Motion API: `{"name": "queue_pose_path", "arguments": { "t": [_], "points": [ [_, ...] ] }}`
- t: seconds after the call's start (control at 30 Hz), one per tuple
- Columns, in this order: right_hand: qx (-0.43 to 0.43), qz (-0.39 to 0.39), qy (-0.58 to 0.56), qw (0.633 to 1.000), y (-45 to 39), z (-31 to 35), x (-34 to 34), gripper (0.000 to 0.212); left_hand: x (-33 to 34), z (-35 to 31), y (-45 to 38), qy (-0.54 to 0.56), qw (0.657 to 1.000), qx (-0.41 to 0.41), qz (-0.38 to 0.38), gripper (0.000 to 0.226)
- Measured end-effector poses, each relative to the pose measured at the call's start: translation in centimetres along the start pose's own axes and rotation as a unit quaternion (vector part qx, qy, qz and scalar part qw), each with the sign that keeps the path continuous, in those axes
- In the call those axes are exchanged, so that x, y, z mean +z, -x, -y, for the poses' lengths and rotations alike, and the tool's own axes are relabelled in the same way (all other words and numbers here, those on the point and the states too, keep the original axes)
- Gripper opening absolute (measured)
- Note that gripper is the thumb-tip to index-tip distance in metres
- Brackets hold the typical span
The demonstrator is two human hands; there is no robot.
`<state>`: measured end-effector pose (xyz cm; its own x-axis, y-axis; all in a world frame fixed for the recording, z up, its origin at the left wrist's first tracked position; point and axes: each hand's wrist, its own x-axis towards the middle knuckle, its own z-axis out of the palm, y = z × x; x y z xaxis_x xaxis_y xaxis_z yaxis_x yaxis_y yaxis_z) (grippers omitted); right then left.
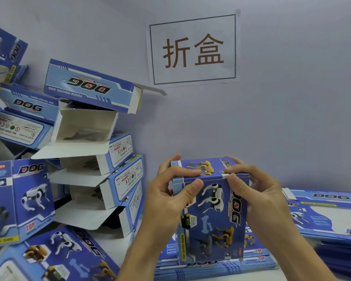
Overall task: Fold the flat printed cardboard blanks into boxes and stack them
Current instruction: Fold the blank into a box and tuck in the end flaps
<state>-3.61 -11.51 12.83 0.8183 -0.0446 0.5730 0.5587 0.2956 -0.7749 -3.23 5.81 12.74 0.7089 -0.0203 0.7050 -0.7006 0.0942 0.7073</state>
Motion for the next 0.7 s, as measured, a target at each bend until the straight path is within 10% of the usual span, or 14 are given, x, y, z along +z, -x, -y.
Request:
{"name": "queue_pose_path", "arguments": {
  "t": [0.27,0.7],
  "points": [
    [-0.039,0.026,0.047,0.998,0.4,-0.3,0.4,0.025,1.0,0.2,-0.1,0.0,0.997,-0.003,-0.073,0.034],
    [0.002,0.045,-0.011,0.999,-0.1,-0.6,-0.3,0.05,1.0,-0.1,-0.1,0.07,0.993,-0.088,-0.044,0.021]
  ]
}}
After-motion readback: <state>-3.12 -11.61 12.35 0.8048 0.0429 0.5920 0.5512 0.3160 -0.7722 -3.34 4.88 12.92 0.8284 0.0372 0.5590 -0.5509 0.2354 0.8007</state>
